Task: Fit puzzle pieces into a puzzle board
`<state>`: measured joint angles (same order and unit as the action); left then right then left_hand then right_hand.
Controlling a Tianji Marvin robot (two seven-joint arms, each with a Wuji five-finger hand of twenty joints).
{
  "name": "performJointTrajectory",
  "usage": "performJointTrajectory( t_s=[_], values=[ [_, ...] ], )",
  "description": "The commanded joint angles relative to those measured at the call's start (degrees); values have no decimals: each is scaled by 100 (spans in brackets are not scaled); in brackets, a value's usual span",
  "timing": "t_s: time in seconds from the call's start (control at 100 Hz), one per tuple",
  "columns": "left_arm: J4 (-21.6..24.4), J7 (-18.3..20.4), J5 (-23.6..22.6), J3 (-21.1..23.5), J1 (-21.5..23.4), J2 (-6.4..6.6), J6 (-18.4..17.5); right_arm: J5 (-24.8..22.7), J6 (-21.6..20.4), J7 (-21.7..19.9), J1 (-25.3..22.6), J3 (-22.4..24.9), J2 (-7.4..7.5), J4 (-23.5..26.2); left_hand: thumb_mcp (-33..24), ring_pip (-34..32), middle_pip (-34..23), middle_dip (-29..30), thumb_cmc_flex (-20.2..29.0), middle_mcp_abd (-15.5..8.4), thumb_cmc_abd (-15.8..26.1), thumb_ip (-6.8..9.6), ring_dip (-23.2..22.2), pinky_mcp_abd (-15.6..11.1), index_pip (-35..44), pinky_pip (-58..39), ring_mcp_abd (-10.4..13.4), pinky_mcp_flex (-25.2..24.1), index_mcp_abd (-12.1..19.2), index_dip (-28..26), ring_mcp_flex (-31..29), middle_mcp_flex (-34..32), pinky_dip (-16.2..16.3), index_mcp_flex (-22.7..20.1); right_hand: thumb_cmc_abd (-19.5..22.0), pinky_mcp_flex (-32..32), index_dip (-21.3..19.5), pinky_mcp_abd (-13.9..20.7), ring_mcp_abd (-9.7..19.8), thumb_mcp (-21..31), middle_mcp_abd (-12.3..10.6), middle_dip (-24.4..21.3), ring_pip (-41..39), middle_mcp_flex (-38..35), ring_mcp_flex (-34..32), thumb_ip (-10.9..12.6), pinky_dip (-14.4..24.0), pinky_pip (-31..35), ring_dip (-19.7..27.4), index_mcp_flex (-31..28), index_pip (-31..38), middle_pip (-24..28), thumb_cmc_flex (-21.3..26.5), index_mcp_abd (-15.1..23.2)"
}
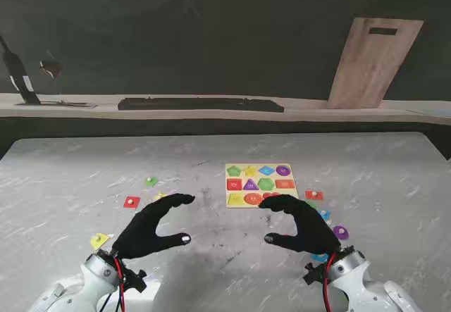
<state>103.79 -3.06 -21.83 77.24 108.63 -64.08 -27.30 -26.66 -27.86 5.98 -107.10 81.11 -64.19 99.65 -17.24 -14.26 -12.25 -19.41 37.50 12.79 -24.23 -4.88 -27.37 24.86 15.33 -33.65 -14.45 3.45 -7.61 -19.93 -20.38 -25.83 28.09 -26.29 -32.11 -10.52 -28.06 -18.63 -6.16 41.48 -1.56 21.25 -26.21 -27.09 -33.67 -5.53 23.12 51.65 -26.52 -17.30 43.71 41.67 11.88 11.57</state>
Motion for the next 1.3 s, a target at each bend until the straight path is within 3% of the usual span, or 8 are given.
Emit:
performJointTrajectory(
  t_s=[0.0,0.4,0.63,0.84,0.97,1.08,1.29],
  values=[
    [3,-3,-1,-11,11,3,-31,-32,-6,15,-40,-11,-22,27,193,138,117,27,51,-58,30,123,-68,-490,-131,96,222,-4,184,38,-79,-39,114,-97,-86,19,22,-84,-1,107,52,24,-99,-61,-150,169,109,114,-106,126,-66,46,-248,66],
    [18,11,-47,-25,29,9,19,-287,-65,173,-93,8,-30,64,252,128,114,22,97,-44,65,128,-80,-501,-123,98,214,27,180,26,-82,-38,147,-104,-107,3,14,-33,33,108,57,39,-158,-107,-173,165,121,139,-133,88,-43,84,-194,55],
    [41,-80,-217,-64,50,-1,252,-522,173,269,72,-141,-26,23,270,82,86,4,183,-5,90,134,-115,-526,-109,-22,191,26,128,19,-69,-29,222,-129,-208,27,-4,65,52,108,99,88,-288,-149,-182,158,120,151,-186,60,10,197,-14,2],
    [-21,-108,-312,-135,-70,-1,315,-1294,504,527,195,-194,10,-2,296,10,26,-30,284,26,117,140,-161,-507,-84,-173,175,27,97,9,-78,-53,285,-170,-238,45,-9,84,80,94,92,119,-370,-160,-159,157,114,188,-202,71,42,272,119,-4],
    [-131,-68,-144,-229,-225,-7,336,-1585,723,400,375,-161,73,-65,297,-37,-11,-53,348,27,121,147,-188,-496,-67,-252,163,1,90,2,-75,-67,305,-176,-226,40,-19,102,119,76,92,140,-410,-151,-150,168,103,216,-204,82,73,324,221,-5],
    [-188,25,-29,-291,-322,1,362,-1838,963,221,653,-208,130,-227,316,-56,-26,-63,356,20,140,147,-198,-500,-54,-280,178,-15,94,-2,-68,-62,302,-173,-162,54,-35,100,137,-18,107,189,-512,-94,-101,190,90,304,-211,115,147,445,352,-44],
    [-219,48,12,-337,-381,1,400,-2483,1391,252,1352,-590,216,-781,345,-78,-47,-76,391,19,166,149,-204,-503,-38,-312,172,-14,85,-4,-70,-77,290,-174,-148,156,-42,127,183,-60,143,231,-593,126,118,225,56,422,-190,194,242,553,515,-78]
  ],
)
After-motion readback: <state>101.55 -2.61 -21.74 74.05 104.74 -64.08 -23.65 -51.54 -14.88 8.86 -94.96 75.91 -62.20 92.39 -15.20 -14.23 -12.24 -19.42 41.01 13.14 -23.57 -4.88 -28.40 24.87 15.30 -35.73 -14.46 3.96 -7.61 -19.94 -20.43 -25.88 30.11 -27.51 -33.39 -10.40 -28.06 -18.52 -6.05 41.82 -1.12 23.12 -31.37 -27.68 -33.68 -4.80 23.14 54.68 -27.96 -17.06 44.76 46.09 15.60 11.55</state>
